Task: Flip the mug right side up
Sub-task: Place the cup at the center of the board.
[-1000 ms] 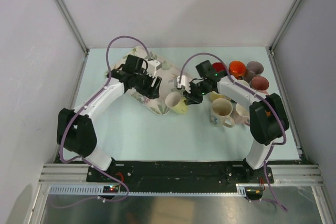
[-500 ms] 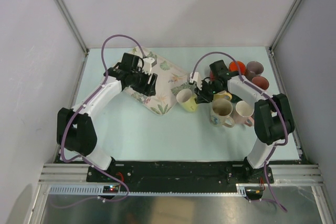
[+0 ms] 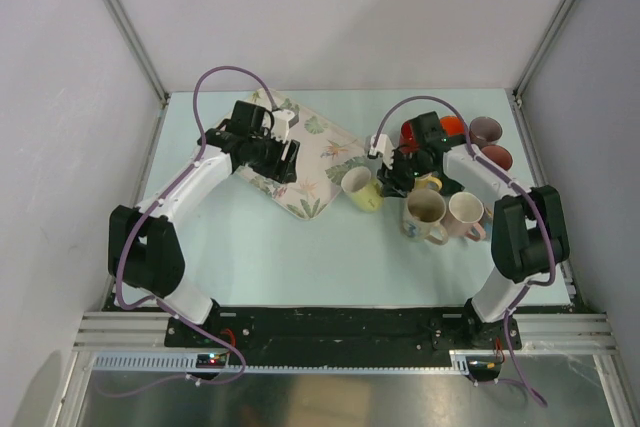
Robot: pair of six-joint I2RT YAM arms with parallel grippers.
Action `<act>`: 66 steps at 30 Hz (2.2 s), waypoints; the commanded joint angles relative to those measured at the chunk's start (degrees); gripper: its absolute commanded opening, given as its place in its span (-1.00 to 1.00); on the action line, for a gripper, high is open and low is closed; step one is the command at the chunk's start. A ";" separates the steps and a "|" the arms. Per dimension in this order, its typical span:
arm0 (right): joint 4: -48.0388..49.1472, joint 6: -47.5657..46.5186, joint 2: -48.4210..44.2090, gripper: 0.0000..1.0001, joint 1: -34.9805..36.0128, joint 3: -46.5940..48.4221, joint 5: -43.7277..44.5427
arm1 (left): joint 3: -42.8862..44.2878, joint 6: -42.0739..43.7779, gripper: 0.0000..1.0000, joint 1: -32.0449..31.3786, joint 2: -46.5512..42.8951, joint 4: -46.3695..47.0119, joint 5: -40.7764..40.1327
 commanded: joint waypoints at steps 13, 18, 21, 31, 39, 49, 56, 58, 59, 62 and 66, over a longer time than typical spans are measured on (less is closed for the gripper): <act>0.30 -0.23 -3.21 -0.39 1.56 -0.46 0.94 | 2.40 -1.27 0.38 0.04 0.01 -0.11 1.81; 0.15 0.32 -3.37 -0.67 2.92 -0.62 1.68 | 1.70 -1.04 0.38 -0.01 -0.75 -0.09 1.42; 1.25 2.49 -4.42 -0.74 3.87 -1.43 2.48 | 1.26 -0.93 0.38 0.02 -1.04 -0.08 1.47; 2.30 5.58 -7.58 -0.79 3.69 -6.52 4.61 | 0.85 -0.51 0.38 -0.01 -0.55 -0.02 3.26; 1.04 1.58 -7.72 -0.60 1.64 -6.66 4.15 | 7.35 -2.10 0.36 -2.76 7.62 0.88 8.75; 0.20 1.10 -6.89 -0.59 1.34 -6.62 3.83 | 18.12 -8.23 0.36 -9.46 20.54 5.04 13.78; 0.07 1.14 -6.64 -0.50 1.25 -6.62 3.93 | 18.93 -10.30 0.37 -13.97 23.67 7.97 13.34; 0.08 1.16 -6.94 -0.38 1.30 -6.58 4.29 | 19.34 -10.92 0.37 -15.09 24.37 8.87 12.38; -0.05 1.18 -7.27 -0.30 1.31 -6.62 4.60 | 19.55 -11.19 0.37 -15.57 24.65 9.15 11.86; -0.73 1.05 -8.52 0.07 1.25 -6.66 5.28 | 20.43 -11.65 0.36 -17.13 25.40 9.73 10.10; -1.85 1.20 -10.74 0.77 1.01 -6.58 6.33 | 21.22 -11.80 0.36 -18.96 25.86 9.92 8.07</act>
